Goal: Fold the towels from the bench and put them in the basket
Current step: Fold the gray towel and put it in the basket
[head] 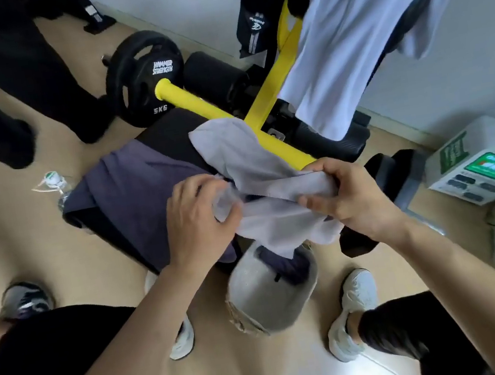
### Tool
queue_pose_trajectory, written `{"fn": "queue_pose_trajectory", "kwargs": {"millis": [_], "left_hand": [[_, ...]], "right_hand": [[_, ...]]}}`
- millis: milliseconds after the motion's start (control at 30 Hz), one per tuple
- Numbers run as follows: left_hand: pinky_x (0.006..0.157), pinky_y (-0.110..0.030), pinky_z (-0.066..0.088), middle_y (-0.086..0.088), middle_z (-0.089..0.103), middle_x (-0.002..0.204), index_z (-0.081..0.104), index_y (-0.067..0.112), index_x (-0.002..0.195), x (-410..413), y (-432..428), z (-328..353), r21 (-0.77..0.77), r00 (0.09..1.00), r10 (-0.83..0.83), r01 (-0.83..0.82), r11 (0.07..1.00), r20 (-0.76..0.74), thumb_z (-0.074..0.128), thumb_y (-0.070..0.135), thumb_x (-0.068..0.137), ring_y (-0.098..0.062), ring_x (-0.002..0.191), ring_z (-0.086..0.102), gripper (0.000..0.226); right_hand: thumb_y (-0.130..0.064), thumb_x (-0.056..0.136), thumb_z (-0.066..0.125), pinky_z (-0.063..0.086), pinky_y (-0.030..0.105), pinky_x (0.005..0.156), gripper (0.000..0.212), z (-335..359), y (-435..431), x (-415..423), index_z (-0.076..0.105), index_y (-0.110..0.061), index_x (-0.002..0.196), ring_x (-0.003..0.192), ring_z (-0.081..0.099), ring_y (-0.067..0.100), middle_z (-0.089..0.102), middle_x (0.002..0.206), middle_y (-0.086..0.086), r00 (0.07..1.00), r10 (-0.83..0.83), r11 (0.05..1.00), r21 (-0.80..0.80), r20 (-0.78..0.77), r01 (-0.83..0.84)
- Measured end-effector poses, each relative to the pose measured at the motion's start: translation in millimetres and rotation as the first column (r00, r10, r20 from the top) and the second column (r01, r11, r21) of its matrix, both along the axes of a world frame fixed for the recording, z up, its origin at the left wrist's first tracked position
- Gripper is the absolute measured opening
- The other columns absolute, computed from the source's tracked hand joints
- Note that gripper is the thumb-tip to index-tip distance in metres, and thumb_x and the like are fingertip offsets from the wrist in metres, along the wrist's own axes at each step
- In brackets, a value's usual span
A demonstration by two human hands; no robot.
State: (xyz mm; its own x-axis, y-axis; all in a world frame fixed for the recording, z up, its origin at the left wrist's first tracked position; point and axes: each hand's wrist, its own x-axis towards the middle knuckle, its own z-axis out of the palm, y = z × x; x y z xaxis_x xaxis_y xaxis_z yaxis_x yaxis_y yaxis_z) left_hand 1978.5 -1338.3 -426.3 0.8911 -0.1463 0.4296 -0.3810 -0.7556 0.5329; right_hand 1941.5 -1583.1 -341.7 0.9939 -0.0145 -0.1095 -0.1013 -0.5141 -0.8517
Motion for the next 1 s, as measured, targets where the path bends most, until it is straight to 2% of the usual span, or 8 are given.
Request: {"fn": "queue_pose_trajectory", "kwargs": {"millis": [133,233,333,467,600,733,833,1000], "left_hand": [[0.1,-0.032,0.044,0.003,0.064,0.127,0.073,0.023,0.117,-4,-35,9,-0.08,0.943,-0.332,0.333,0.94,0.015,0.077,0.043,0.078,-0.023,0.116,0.053,0.044],[0.083,-0.036,0.049,0.009,0.071,0.101,0.074,0.026,0.101,-10,-55,6,-0.198,0.869,-0.494,0.48,0.855,-0.022,0.075,0.024,0.083,-0.025,0.099,0.063,0.018],[0.062,-0.037,0.048,0.006,0.064,0.074,0.069,0.026,0.091,-14,-59,10,-0.298,0.808,-0.544,0.474,0.828,-0.226,0.074,0.018,0.084,-0.025,0.072,0.062,0.011],[0.069,-0.024,0.051,0.006,0.075,0.089,0.076,0.014,0.101,-30,-61,17,-0.438,0.677,-0.658,0.508,0.741,-0.328,0.072,0.031,0.087,-0.011,0.079,0.067,0.022],[0.069,-0.033,0.051,0.0,0.076,0.085,0.077,0.008,0.095,-50,-73,27,-0.463,0.66,-0.66,0.488,0.74,-0.359,0.071,0.022,0.091,-0.021,0.079,0.068,0.015],[0.066,-0.039,0.052,-0.002,0.074,0.075,0.077,0.013,0.086,-65,-77,37,-0.424,0.712,-0.585,0.425,0.8,-0.39,0.069,0.031,0.087,-0.026,0.075,0.068,0.019],[0.066,-0.044,0.054,-0.005,0.071,0.07,0.076,0.016,0.081,-74,-71,39,-0.414,0.745,-0.503,0.329,0.849,-0.439,0.071,0.03,0.087,-0.027,0.073,0.069,0.016],[0.064,-0.041,0.05,-0.012,0.07,0.072,0.078,0.012,0.082,-86,-62,35,-0.488,0.679,-0.521,0.266,0.831,-0.517,0.072,0.021,0.093,-0.032,0.075,0.066,0.015]], "right_hand": [[-0.012,0.09,0.073,0.045,0.013,0.064,0.007,6,-10,-18,0.073,-0.011,0.097,0.07,0.06,0.001,0.069,0.081,-0.011,0.993,0.116,0.993,0.031,0.029,-0.117],[-0.014,0.093,0.069,0.047,0.021,0.064,0.009,7,-21,-32,0.073,-0.007,0.096,0.072,0.06,0.01,0.07,0.08,0.006,0.987,0.163,0.982,0.092,0.011,-0.163],[-0.018,0.094,0.068,0.044,0.021,0.061,0.011,-1,-39,-43,0.07,-0.008,0.089,0.068,0.056,0.009,0.064,0.075,0.006,0.995,0.096,0.994,0.058,0.015,-0.097],[-0.017,0.093,0.068,0.046,0.015,0.072,0.007,-26,-56,-60,0.069,-0.01,0.096,0.078,0.059,0.002,0.068,0.09,0.0,0.998,0.035,0.999,0.019,-0.046,-0.034],[-0.015,0.093,0.069,0.048,0.028,0.078,0.005,-46,-54,-84,0.07,-0.015,0.097,0.084,0.062,0.013,0.069,0.096,0.009,0.997,0.03,0.994,0.106,-0.065,-0.023],[-0.015,0.081,0.076,0.052,0.03,0.093,0.026,-51,-36,-101,0.071,-0.017,0.107,0.104,0.066,0.022,0.07,0.11,0.007,0.998,0.06,0.953,0.299,-0.025,-0.049],[-0.017,0.076,0.084,0.053,0.051,0.086,0.024,-63,-16,-103,0.07,-0.015,0.096,0.093,0.067,0.036,0.072,0.098,0.009,0.999,0.054,0.941,0.335,-0.007,-0.048],[-0.024,0.075,0.08,0.054,0.041,0.071,0.016,-92,3,-97,0.066,-0.02,0.08,0.076,0.062,0.017,0.065,0.082,-0.006,0.995,-0.043,0.98,0.195,0.086,0.025]]}}
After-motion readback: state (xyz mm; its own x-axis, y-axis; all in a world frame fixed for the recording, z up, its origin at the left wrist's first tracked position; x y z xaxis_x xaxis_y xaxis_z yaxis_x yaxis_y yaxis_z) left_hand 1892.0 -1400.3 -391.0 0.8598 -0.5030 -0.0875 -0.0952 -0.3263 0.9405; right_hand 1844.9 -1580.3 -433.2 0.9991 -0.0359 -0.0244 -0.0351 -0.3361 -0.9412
